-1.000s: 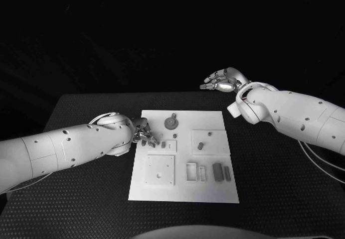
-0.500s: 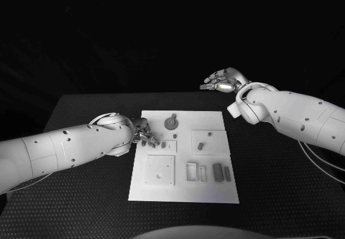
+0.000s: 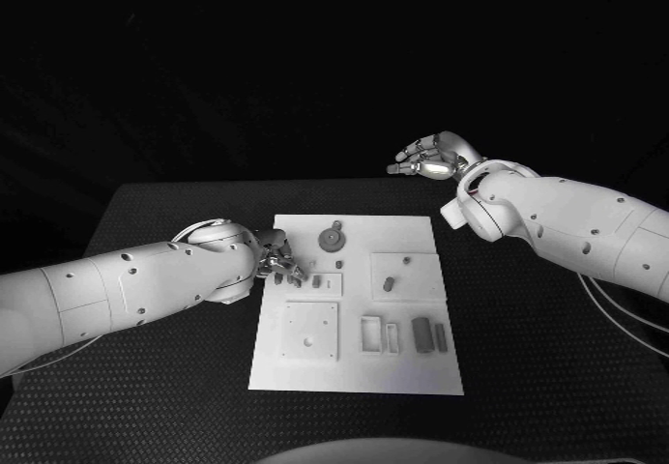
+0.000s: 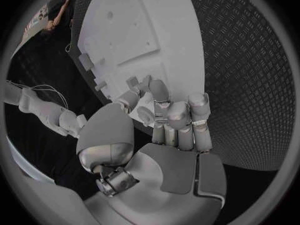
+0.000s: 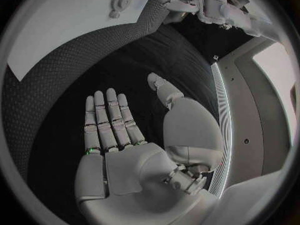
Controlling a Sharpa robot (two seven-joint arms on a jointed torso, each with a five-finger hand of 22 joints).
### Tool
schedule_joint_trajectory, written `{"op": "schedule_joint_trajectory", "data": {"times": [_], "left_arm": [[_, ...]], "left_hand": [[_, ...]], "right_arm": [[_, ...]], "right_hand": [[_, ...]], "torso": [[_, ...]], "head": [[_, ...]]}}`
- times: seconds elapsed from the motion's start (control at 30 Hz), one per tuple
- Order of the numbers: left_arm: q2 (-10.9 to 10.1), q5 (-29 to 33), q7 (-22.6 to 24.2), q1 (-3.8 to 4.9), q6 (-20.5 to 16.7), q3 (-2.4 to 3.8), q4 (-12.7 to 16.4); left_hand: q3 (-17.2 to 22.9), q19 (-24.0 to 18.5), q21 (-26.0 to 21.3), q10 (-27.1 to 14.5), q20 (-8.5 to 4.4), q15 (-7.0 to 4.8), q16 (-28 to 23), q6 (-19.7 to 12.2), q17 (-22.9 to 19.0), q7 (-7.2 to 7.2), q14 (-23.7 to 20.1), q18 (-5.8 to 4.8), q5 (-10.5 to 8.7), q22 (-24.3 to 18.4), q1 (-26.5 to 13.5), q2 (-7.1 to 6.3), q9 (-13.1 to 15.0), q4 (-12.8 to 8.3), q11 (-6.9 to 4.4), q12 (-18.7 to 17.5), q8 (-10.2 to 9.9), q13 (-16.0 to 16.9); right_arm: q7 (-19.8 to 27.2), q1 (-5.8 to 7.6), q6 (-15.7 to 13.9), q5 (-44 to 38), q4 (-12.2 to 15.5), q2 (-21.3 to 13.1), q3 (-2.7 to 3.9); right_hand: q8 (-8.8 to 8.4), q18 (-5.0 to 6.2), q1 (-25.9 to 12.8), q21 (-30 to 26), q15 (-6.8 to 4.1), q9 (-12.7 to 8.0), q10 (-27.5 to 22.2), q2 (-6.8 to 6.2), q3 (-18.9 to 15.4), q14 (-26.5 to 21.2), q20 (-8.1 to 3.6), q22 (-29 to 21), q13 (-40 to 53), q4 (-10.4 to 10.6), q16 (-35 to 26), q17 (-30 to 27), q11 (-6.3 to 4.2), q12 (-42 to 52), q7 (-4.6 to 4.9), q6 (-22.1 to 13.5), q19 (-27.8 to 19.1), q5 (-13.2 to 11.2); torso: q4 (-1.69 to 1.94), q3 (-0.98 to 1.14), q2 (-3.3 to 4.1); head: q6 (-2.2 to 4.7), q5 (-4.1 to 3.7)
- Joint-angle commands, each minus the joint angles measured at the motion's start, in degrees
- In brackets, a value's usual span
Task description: Assemble the parts on the task board
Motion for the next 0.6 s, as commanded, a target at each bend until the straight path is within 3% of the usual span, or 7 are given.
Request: {"op": "schedule_joint_trajectory", "data": {"times": [0.03, 0.13, 0.2, 0.6], "left_arm": [[0.1, 1.2, 0.4, 0.0, 0.7, 0.02, 0.1], [0.1, 1.6, 0.4, 0.0, 0.9, 0.02, 0.1], [0.1, 1.6, 0.4, 0.0, 0.9, 0.02, 0.1], [0.1, 1.9, 0.4, 0.0, 1.1, 0.02, 0.0]], "left_hand": [[-0.1, -0.2, -0.1, -0.5, -4.09, 0.07, 0.3, 0.0, -0.1, 0.21, -0.3, 0.87, 4.33, 0.1, -0.3, 1.3, -0.1, -0.9, 0.11, 0.4, 0.1, -0.1], [-0.1, -0.2, 0.0, -0.5, -4.08, 0.1, 0.3, 0.0, -0.1, 0.22, -0.3, 0.82, 8.73, 0.2, -0.9, 2.58, -0.2, -2.0, 0.14, 0.5, 0.2, -0.2], [-0.1, -0.2, -0.1, -0.5, -4.06, 0.12, 0.3, 0.0, -0.1, 0.22, -0.3, 0.79, 10.22, 0.3, -1.2, 3.1, -0.2, -2.5, 0.16, 0.6, 0.2, -0.3], [-0.1, -0.1, -0.1, -0.5, -4.05, 0.14, 0.3, 0.1, -0.1, 0.21, -0.3, 0.77, 10.57, 0.3, -1.6, 3.17, -0.2, -2.8, 0.17, 0.6, 0.2, -0.3]], "right_arm": [[0.4, -0.02, 0.6, 0.0, 0.1, 0.0, 0.01], [0.4, -0.02, 0.6, 0.0, 0.1, 0.1, 0.01], [0.4, -0.02, 0.6, 0.0, 0.1, 0.1, 0.01], [0.4, -0.02, 0.7, 0.0, 0.1, 0.1, 0.01]], "right_hand": [[0.21, -0.75, -0.7, -0.3, -0.1, -0.1, -0.1, 0.04, 0.1, -0.4, 0.03, 0.1, -0.1, 0.4, 0.4, -0.1, 0.47, -0.2, 0.83, -0.6, 0.3, 0.2], [0.21, -0.75, -0.7, -0.3, -0.1, -0.1, -0.1, 0.04, 0.1, -0.5, 0.02, 0.1, -0.1, 0.4, 0.4, -0.1, 0.47, -0.2, 0.83, -0.6, 0.3, 0.2], [0.21, -0.75, -0.7, -0.3, -0.1, -0.1, -0.1, 0.04, 0.1, -0.5, 0.02, 0.1, -0.1, 0.4, 0.4, -0.1, 0.47, -0.2, 0.83, -0.6, 0.3, 0.3], [0.22, -0.74, -0.7, -0.3, -0.1, -0.1, -0.1, 0.06, 0.1, -0.5, 0.02, 0.1, -0.1, 0.4, 0.4, -0.1, 0.47, -0.2, 0.86, -0.6, 0.3, 0.3]], "torso": [[0.02, 0.0, 0.01], [0.05, 0.0, 0.01], [0.04, 0.0, -0.01], [-0.01, 0.02, 0.01]], "head": [[-0.05, -0.04], [-0.06, -0.06], [-0.08, -0.07], [-0.13, -0.02]]}}
